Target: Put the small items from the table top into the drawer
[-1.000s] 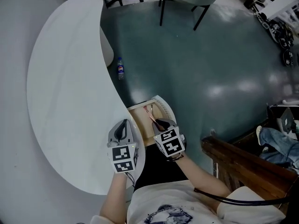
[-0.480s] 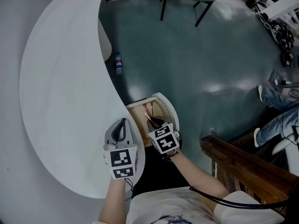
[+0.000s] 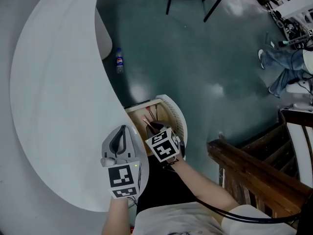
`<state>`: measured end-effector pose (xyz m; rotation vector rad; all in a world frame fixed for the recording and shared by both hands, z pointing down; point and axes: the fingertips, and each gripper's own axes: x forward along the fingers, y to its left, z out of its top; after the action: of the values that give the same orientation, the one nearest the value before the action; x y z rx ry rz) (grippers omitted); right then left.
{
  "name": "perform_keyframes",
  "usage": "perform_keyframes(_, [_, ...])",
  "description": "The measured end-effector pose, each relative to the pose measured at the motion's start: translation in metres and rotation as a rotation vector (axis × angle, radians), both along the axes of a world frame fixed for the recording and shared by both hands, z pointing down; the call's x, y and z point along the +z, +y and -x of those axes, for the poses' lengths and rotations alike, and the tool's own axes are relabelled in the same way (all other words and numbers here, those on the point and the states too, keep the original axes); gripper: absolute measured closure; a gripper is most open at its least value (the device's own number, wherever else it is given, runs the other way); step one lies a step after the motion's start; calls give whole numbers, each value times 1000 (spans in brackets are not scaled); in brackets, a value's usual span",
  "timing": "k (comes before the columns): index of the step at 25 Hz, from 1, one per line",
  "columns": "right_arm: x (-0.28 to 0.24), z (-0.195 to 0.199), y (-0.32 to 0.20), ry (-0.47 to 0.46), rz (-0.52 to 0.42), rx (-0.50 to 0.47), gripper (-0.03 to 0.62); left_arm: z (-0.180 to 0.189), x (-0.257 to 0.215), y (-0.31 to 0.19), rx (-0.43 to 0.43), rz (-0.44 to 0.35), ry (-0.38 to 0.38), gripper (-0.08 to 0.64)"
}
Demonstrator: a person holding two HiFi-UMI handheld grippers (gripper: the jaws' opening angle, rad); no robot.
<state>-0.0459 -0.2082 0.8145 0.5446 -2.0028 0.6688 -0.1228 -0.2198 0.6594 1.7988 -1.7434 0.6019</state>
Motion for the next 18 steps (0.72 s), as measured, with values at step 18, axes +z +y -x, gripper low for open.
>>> perform_keyframes(18, [62,3,-1,72,53,-25,532,-5,3,4,17,-2,-12,537])
